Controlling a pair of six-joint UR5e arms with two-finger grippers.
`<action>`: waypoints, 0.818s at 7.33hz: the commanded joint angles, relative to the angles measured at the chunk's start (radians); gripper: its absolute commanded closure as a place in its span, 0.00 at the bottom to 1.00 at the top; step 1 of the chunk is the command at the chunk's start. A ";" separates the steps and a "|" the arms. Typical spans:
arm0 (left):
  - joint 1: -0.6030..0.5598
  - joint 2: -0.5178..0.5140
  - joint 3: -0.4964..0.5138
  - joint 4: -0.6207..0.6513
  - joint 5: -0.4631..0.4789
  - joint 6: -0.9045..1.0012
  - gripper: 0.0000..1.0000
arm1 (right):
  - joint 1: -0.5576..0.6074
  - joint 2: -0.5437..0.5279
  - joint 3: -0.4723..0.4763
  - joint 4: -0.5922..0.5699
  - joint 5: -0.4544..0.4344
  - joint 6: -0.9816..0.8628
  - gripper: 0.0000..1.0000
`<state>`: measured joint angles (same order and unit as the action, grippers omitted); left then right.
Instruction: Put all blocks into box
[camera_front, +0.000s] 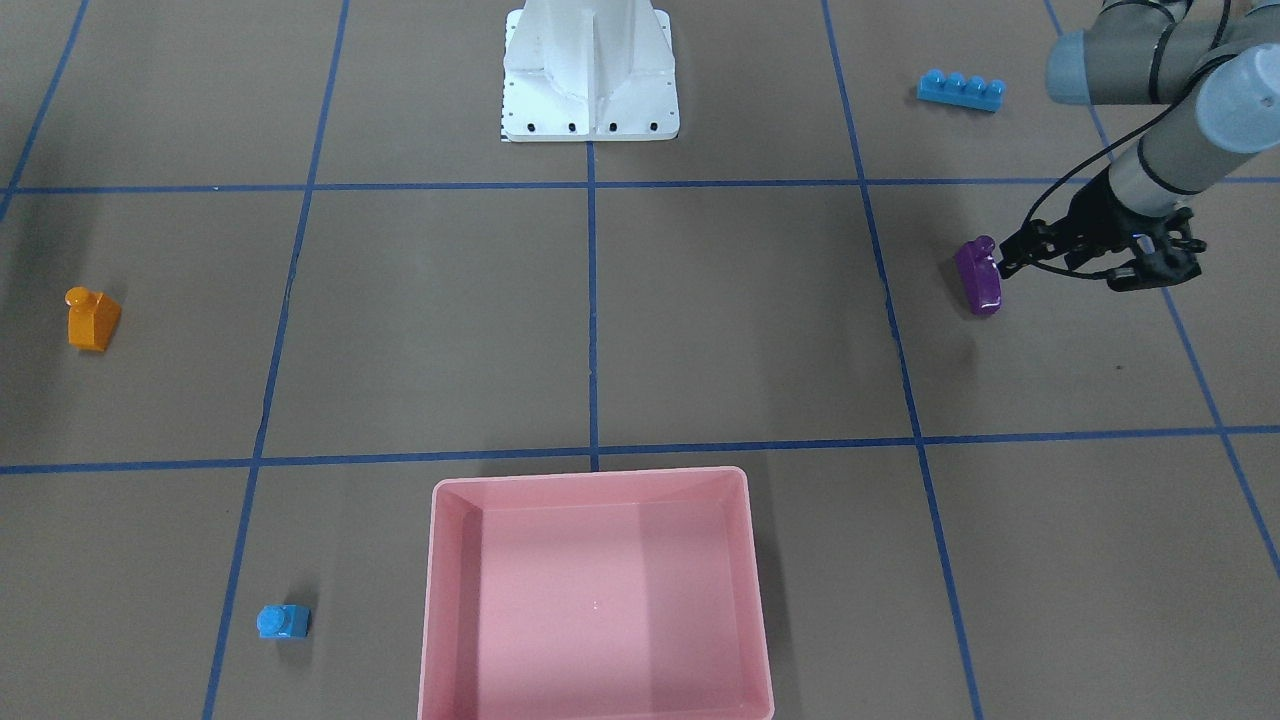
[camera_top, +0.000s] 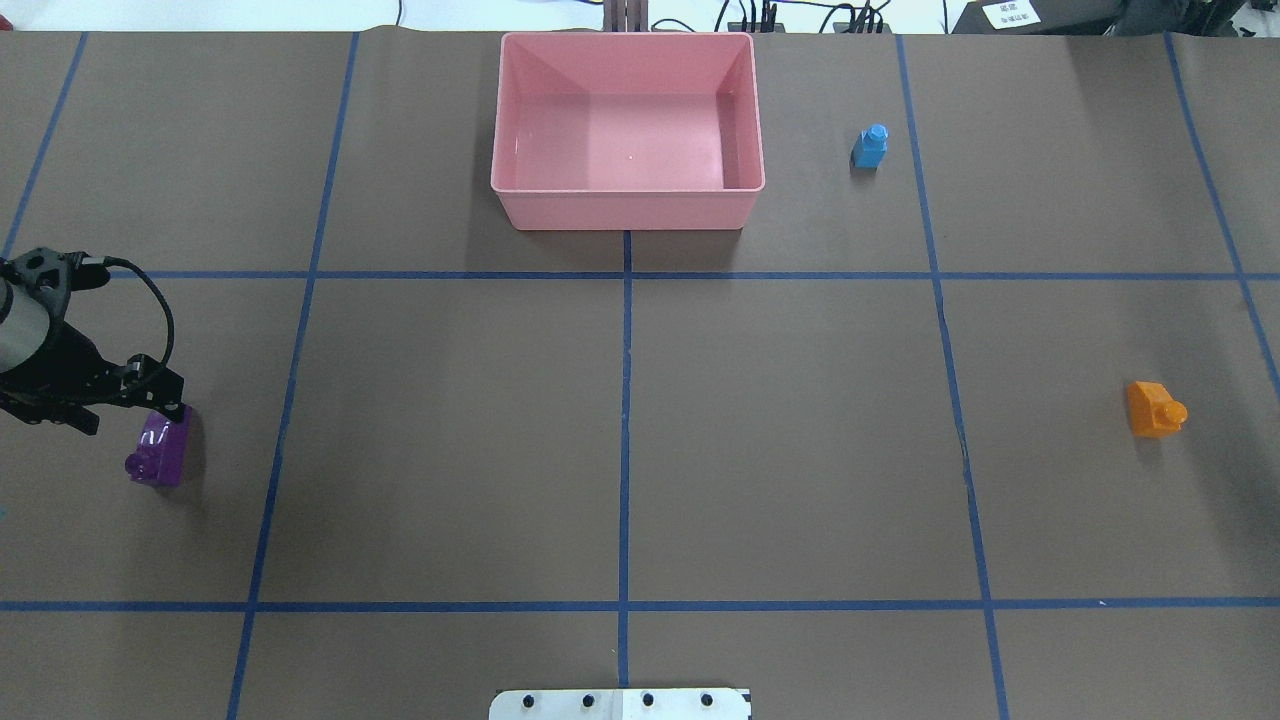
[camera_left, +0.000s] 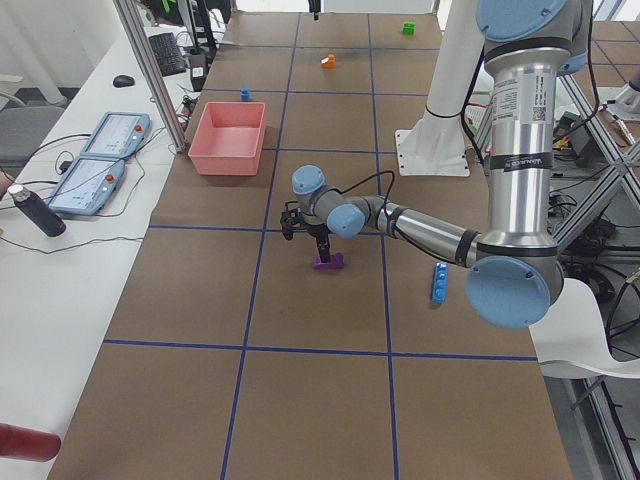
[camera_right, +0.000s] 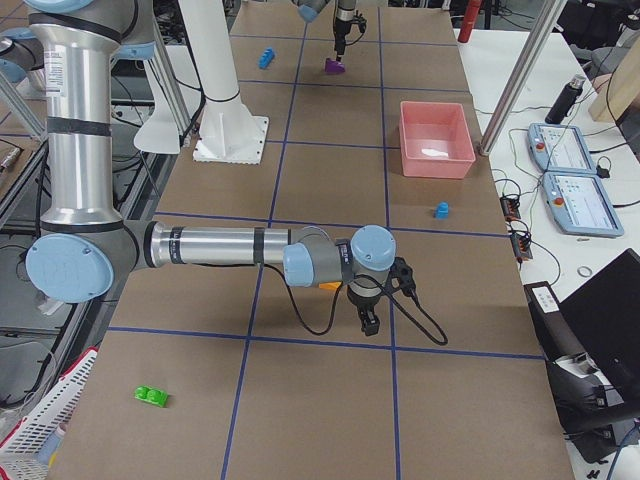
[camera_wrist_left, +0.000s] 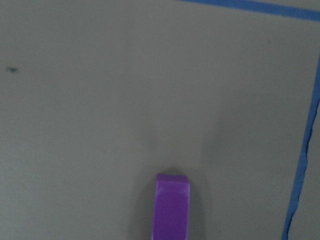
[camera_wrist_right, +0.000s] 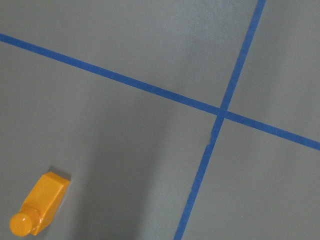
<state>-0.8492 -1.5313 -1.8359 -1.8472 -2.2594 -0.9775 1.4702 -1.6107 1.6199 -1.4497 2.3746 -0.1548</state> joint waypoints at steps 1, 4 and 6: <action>0.067 -0.003 0.038 -0.003 0.050 -0.001 0.02 | -0.002 0.000 -0.002 0.000 0.009 0.000 0.00; 0.070 -0.003 0.060 0.000 0.047 -0.001 0.99 | -0.021 0.000 0.000 0.000 0.006 -0.002 0.00; 0.072 -0.016 0.025 0.006 0.034 -0.020 1.00 | -0.074 0.000 0.000 -0.001 0.009 0.039 0.00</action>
<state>-0.7788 -1.5384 -1.7872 -1.8444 -2.2166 -0.9878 1.4308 -1.6107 1.6197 -1.4499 2.3818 -0.1462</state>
